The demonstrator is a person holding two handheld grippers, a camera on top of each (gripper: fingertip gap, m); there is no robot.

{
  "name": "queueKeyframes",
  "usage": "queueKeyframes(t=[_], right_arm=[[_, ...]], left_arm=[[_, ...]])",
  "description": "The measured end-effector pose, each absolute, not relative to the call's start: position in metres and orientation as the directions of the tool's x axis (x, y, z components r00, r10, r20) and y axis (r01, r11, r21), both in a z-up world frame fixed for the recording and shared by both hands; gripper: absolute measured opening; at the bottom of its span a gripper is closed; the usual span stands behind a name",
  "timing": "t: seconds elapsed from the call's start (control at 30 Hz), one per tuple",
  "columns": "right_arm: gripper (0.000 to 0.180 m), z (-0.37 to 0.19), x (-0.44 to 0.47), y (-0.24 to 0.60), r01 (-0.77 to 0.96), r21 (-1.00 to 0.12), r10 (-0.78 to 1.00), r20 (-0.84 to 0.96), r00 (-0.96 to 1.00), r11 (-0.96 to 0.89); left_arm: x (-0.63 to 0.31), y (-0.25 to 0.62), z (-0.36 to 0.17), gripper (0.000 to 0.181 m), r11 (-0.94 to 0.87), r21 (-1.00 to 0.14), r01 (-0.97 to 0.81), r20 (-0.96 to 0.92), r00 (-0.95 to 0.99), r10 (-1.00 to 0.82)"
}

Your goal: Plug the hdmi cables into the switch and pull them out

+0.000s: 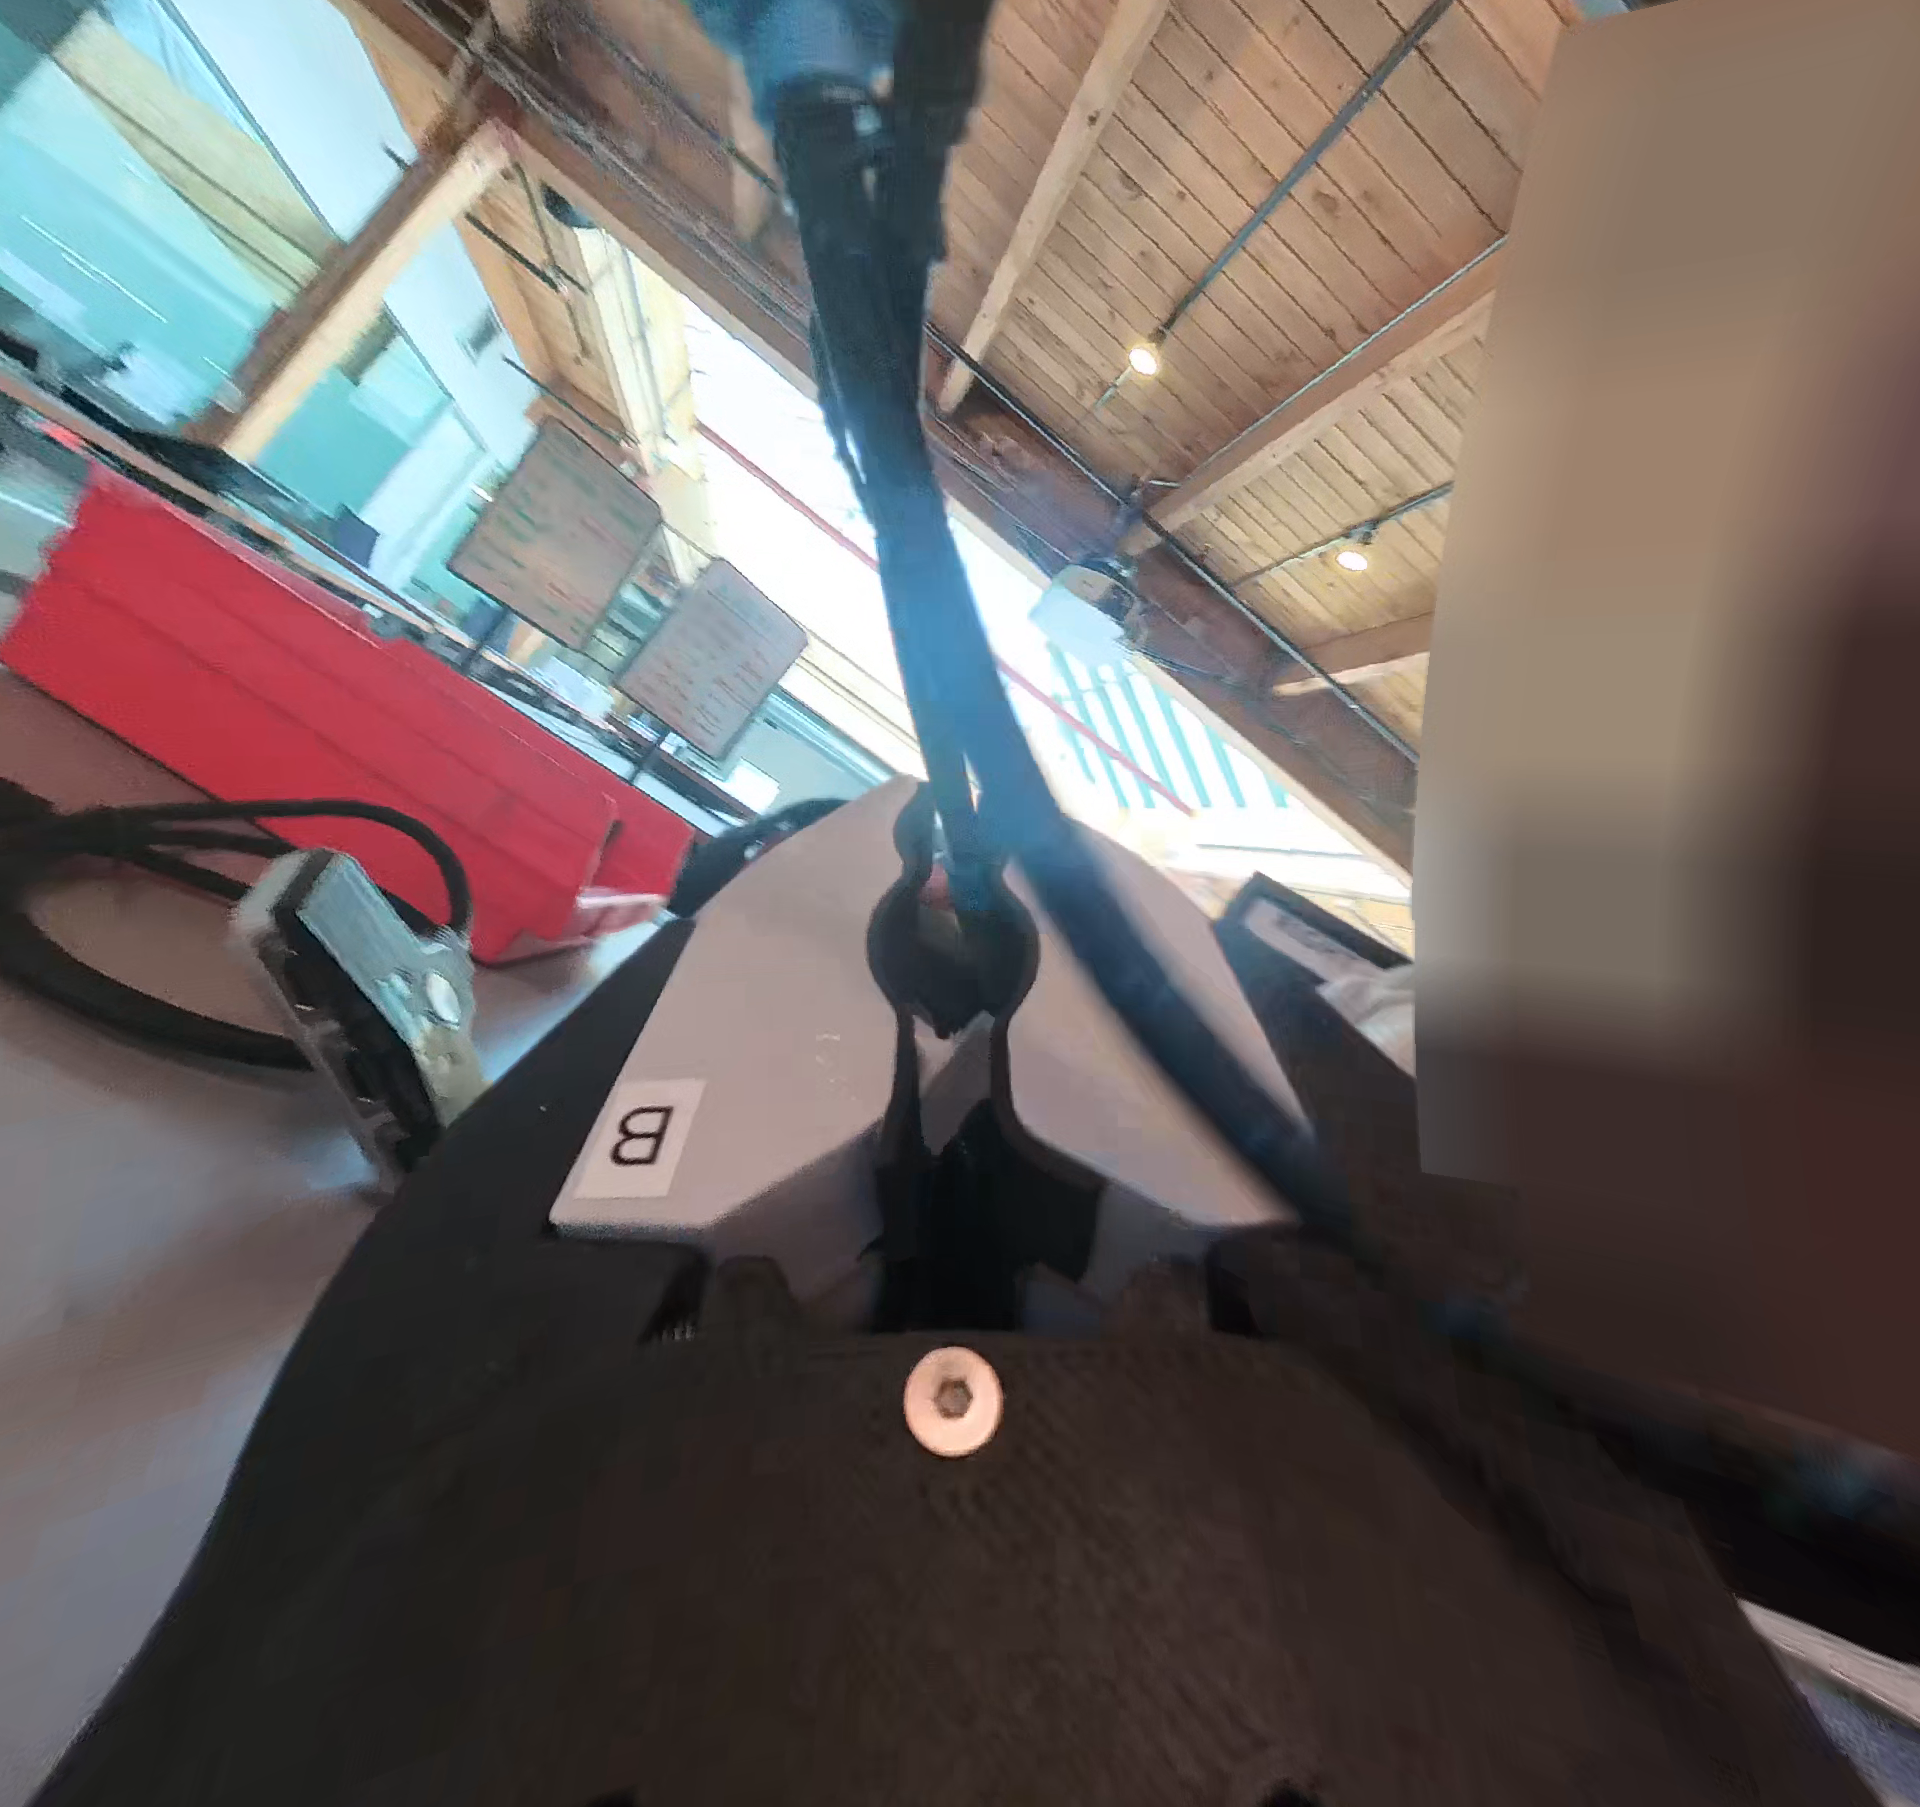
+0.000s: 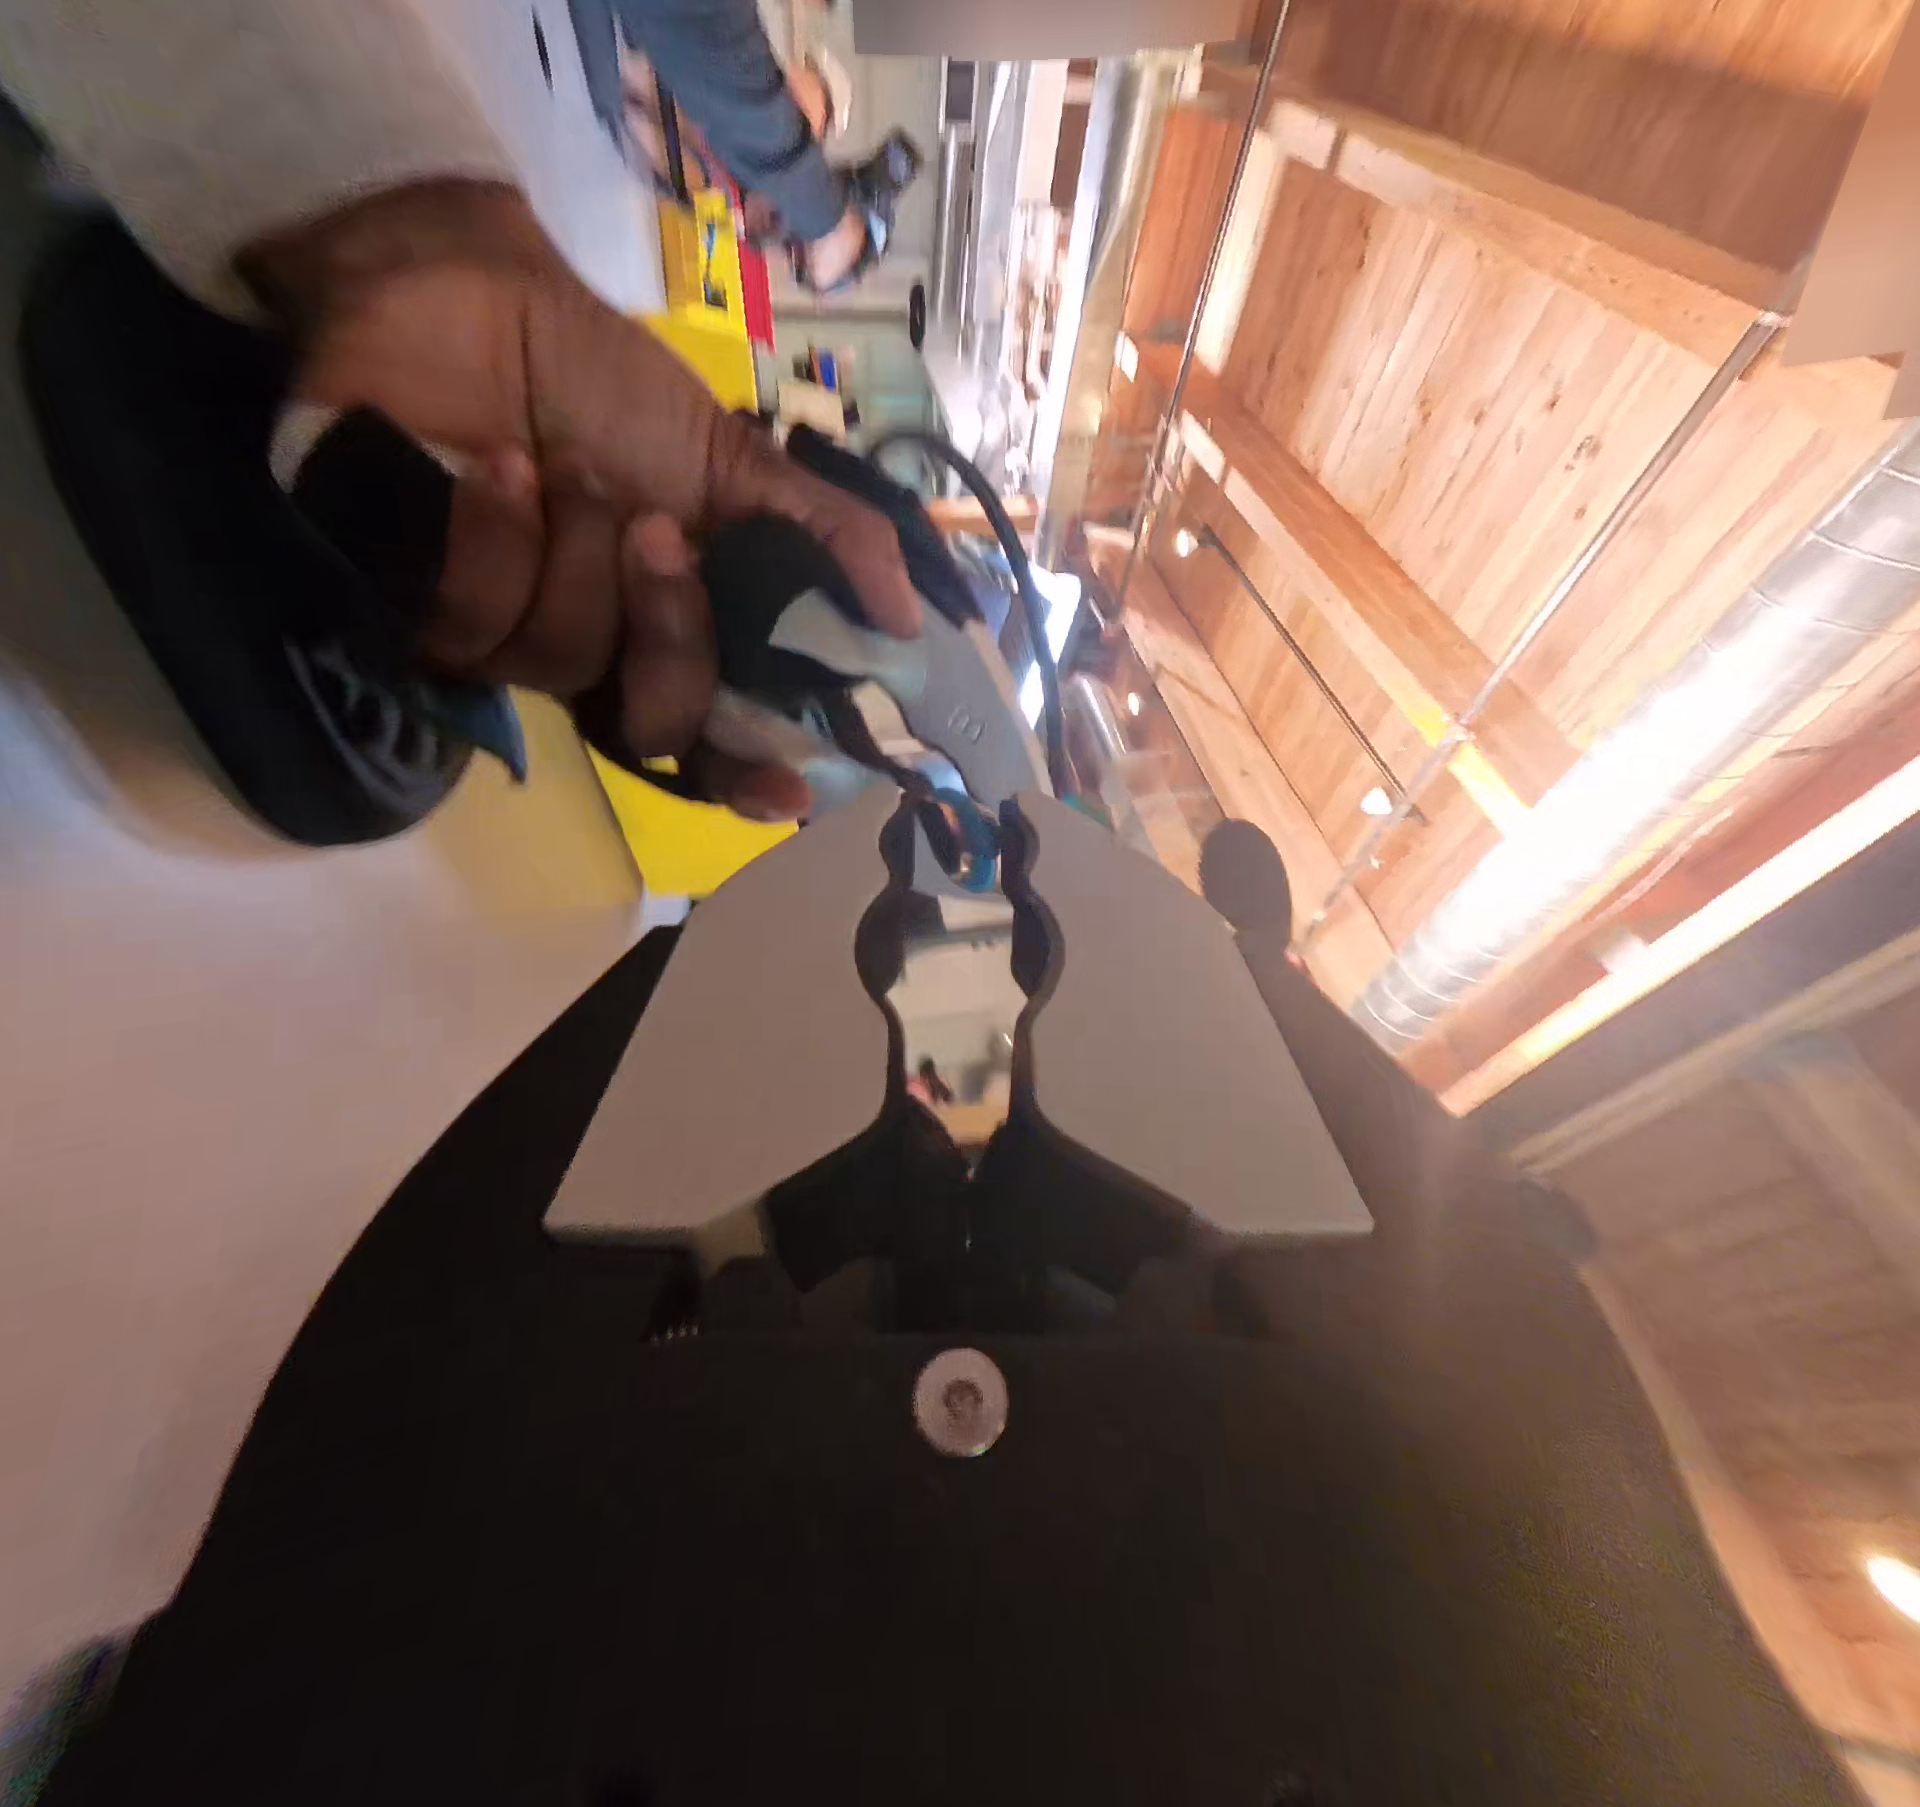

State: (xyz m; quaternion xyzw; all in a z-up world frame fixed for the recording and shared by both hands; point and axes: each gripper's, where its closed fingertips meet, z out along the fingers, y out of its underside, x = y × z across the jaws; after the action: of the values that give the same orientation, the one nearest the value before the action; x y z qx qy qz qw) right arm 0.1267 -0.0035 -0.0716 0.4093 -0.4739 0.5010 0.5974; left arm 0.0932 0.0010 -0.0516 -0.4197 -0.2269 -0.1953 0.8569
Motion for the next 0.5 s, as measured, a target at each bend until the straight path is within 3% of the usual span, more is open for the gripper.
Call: queueKeyframes(t=[0.1,0.17,0.33,0.5], right_arm=[[0.014,-0.074,0.11,-0.003,-0.958,0.059,0.2,0.972,0.119,0.282],[0.012,-0.073,0.107,-0.003,-0.957,0.02,0.215,0.973,0.085,0.289],[0.011,-0.055,0.108,0.006,-0.958,-0.247,0.298,0.934,-0.195,0.147],[0.011,-0.039,0.118,0.01,-0.841,-0.53,0.313,0.785,-0.534,-0.105]], left_arm=[[0.079,-0.005,-0.055,0.006,0.615,-0.651,0.445,0.562,0.827,-0.004],[0.075,-0.006,-0.057,0.007,0.617,-0.672,0.409,0.558,0.828,0.059],[0.085,-0.005,-0.047,0.011,0.605,-0.761,0.235,0.415,0.893,0.176],[0.104,-0.003,-0.035,0.023,0.636,-0.718,0.284,0.378,0.926,0.013]])
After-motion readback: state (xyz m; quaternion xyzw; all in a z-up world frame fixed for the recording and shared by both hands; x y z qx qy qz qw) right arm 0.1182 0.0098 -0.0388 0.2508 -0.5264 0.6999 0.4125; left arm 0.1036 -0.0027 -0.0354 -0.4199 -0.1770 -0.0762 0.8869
